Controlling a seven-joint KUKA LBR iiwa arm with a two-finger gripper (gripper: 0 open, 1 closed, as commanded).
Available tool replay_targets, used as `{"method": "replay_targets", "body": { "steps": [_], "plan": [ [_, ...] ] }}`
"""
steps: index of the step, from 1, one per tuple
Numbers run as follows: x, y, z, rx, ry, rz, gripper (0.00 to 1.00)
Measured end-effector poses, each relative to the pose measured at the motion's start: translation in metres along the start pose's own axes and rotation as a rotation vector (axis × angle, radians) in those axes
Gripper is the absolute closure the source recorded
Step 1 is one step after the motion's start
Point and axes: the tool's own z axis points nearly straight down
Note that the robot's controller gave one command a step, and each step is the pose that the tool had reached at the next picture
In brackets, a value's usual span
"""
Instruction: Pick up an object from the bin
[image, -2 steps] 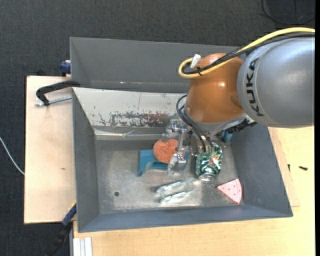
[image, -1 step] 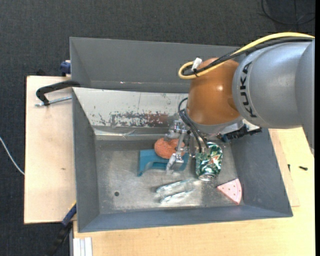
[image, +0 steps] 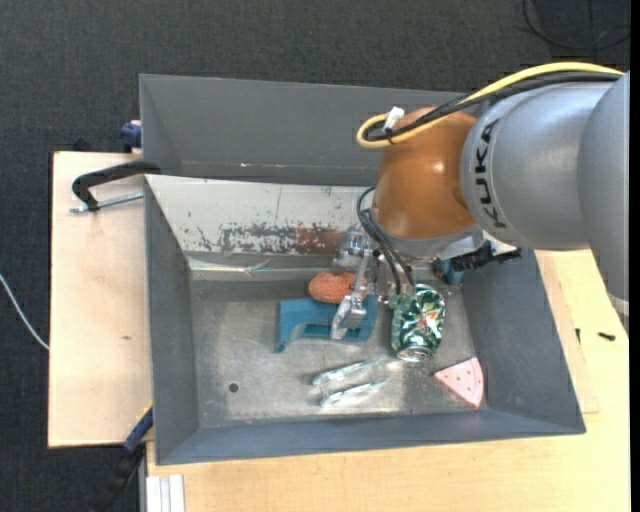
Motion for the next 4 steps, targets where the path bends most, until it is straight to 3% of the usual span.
{"method": "replay_targets", "body": {
  "steps": [1, 2, 4],
  "plan": [
    [-0.008, -0.006, 0.036, 0.004, 0.015, 0.204, 0.00],
    [-0.029, -0.003, 0.052, -0.006, 0.012, -0.052, 1.00],
    [-0.029, -0.003, 0.043, 0.002, 0.008, -0.052, 1.00]
  ]
}}
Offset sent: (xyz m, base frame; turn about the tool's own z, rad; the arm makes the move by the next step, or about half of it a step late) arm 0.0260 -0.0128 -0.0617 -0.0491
